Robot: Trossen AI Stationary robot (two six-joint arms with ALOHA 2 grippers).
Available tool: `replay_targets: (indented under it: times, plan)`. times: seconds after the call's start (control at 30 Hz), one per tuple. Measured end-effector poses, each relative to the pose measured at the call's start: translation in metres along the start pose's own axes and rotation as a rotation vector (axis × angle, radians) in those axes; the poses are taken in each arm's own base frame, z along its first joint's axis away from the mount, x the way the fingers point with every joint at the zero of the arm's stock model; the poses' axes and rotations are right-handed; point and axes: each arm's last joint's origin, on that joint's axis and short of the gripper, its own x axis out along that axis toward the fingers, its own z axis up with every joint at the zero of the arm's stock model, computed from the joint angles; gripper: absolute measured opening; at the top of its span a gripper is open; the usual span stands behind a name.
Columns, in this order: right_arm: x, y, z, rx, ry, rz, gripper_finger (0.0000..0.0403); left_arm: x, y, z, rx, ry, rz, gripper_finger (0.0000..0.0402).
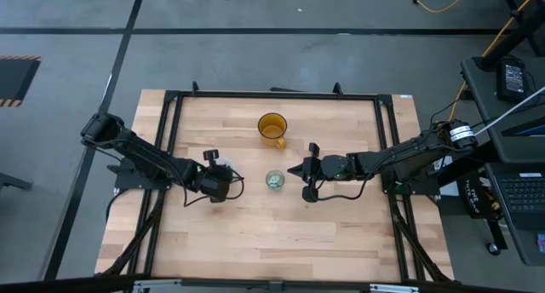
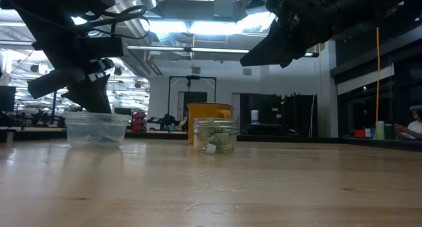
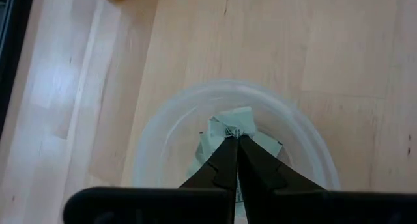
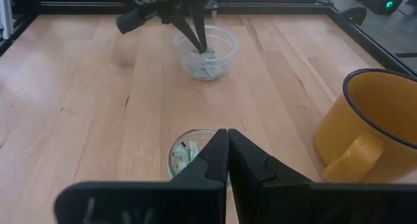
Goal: Pick and place Stevia / Truvia into bins
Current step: Put the stevia packet into the plastic tupperware
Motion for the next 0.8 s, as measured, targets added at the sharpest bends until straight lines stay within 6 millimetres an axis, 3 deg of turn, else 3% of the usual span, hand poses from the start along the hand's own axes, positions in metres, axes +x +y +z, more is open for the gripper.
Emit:
replay_targets:
  times: [0.8]
  plan:
    - [0.0000,0.0001,-0.0001,-0.019,0.001,0.000,0.0013,-0.0087,0.0035,0.0017,-0.020,-0.020,-0.066,0.0004]
